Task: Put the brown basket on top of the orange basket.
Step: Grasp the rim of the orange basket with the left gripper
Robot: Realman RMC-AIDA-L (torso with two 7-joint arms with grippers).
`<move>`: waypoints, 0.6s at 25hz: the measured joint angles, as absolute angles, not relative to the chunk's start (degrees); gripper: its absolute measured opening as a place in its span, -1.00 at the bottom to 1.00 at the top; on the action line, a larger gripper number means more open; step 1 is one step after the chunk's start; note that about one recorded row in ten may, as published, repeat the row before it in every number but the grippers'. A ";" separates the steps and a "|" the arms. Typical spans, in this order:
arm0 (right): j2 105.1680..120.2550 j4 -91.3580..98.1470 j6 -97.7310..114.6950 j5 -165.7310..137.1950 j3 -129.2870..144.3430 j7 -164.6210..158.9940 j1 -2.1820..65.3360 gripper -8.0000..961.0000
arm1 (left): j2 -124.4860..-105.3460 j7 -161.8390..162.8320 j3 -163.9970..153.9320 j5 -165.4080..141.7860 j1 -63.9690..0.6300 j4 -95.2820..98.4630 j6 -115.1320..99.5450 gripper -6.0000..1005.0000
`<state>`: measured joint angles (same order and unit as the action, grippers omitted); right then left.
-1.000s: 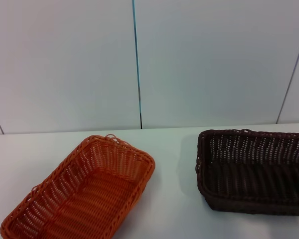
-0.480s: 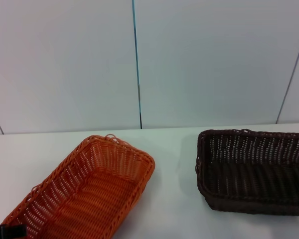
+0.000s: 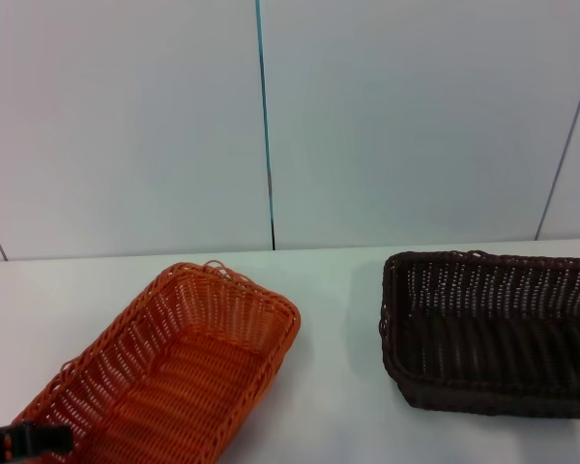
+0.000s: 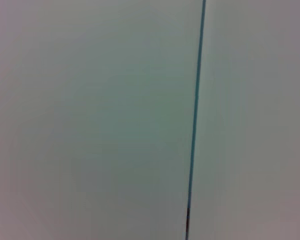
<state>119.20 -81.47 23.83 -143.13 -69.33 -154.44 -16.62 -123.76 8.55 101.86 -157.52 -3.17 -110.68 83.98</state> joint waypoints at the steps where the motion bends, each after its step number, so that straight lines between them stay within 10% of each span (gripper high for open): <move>1: 119.18 -81.78 23.44 -143.10 -69.34 -154.41 -16.67 0.94 | -123.77 8.82 101.88 -157.61 -3.81 -109.13 83.70 0.63; 15: 119.18 -83.93 22.30 -143.32 -68.61 -154.04 -17.81 0.94 | -123.66 9.70 103.78 -159.29 -8.90 -94.38 76.51 0.54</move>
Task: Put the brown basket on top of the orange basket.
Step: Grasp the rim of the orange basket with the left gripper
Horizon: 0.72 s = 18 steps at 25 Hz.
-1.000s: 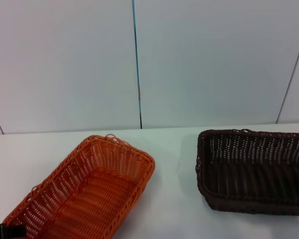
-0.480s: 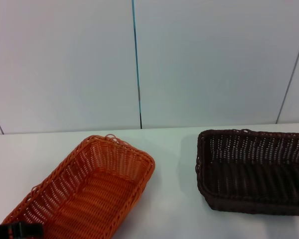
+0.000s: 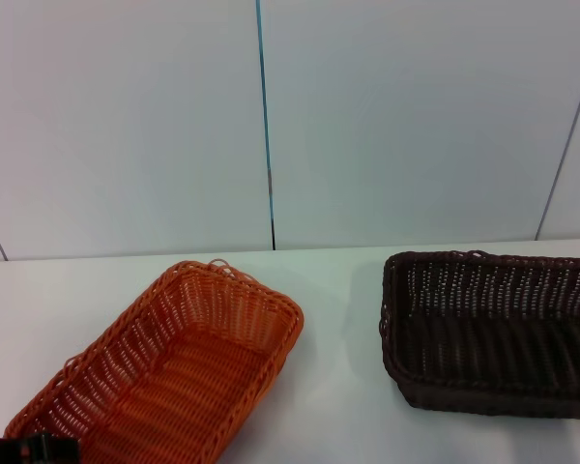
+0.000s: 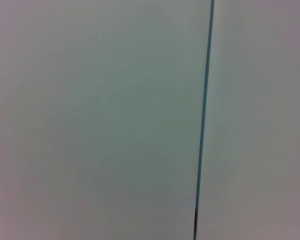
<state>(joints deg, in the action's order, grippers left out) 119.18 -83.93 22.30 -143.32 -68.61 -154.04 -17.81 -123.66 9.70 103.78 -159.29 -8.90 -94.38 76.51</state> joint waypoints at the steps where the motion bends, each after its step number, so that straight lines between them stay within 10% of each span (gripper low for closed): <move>1: 119.18 -84.10 22.31 -143.32 -68.56 -154.04 -17.95 0.94 | -123.68 9.63 103.86 -159.29 -8.82 -94.18 76.21 0.53; 18: 119.18 -85.08 22.77 -143.53 -68.10 -153.98 -18.55 0.94 | -123.90 9.40 102.80 -158.59 -9.77 -87.30 72.15 0.40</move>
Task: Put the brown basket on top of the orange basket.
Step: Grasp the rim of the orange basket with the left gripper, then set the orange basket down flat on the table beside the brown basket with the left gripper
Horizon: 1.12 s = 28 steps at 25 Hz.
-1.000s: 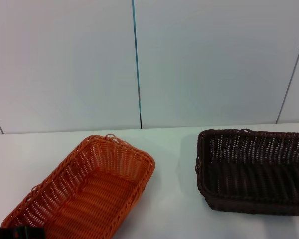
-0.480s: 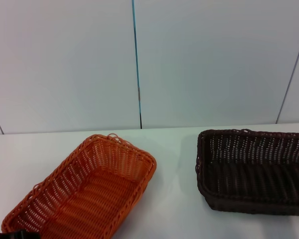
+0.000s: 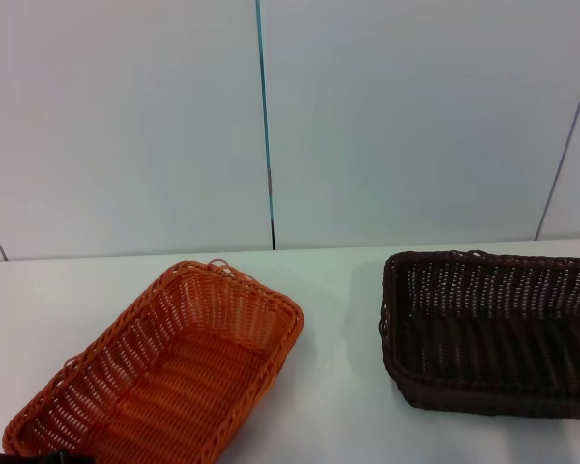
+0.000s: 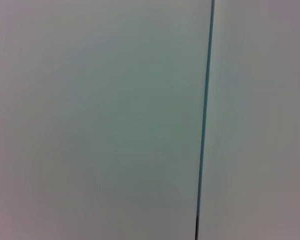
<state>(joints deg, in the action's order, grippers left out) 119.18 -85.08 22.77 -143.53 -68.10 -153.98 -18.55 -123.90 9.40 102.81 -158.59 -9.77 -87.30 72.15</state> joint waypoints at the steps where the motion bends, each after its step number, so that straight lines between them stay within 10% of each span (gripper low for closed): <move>1: 119.18 -85.08 22.77 -143.53 -68.10 -153.98 -18.55 0.94 | -123.91 9.40 102.77 -158.47 -9.83 -86.99 71.82 0.39; 28: 119.18 -84.73 22.77 -143.53 -68.38 -153.98 -18.49 0.93 | -123.74 8.89 102.42 -156.12 -13.52 -79.96 68.48 0.04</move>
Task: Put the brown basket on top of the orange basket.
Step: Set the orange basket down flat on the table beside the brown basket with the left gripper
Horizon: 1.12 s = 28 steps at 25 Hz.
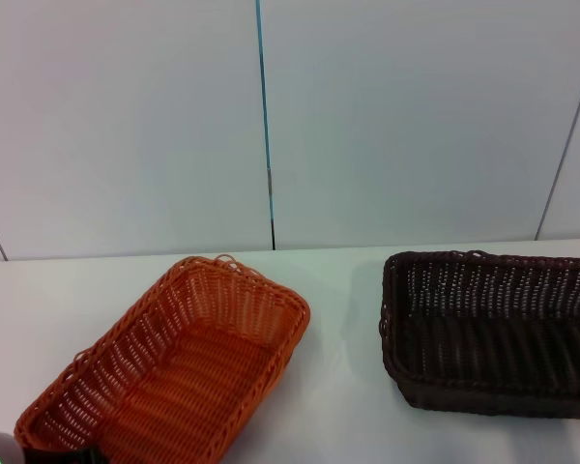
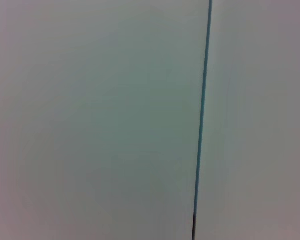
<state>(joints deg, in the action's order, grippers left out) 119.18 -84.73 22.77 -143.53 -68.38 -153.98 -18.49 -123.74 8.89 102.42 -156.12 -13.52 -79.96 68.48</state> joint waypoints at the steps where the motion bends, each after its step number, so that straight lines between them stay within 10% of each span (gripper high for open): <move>1: 119.18 -84.66 22.78 -143.52 -68.38 -153.98 -18.48 0.93 | -123.72 8.86 102.41 -156.20 -13.59 -79.96 68.52 -0.03; 17: 119.16 -81.35 26.48 -143.60 -67.50 -153.90 -17.04 0.93 | -122.91 0.85 113.13 -156.03 -23.91 -75.95 78.94 -0.58; 28: 119.09 -81.12 26.55 -143.77 -66.99 -153.89 -17.30 0.93 | -117.94 -6.77 126.50 -155.52 -37.82 -58.58 81.19 -0.75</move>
<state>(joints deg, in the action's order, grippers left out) 119.09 -81.12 26.55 -143.77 -66.99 -153.90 -17.30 -117.94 -6.77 126.50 -155.52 -37.82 -58.58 81.19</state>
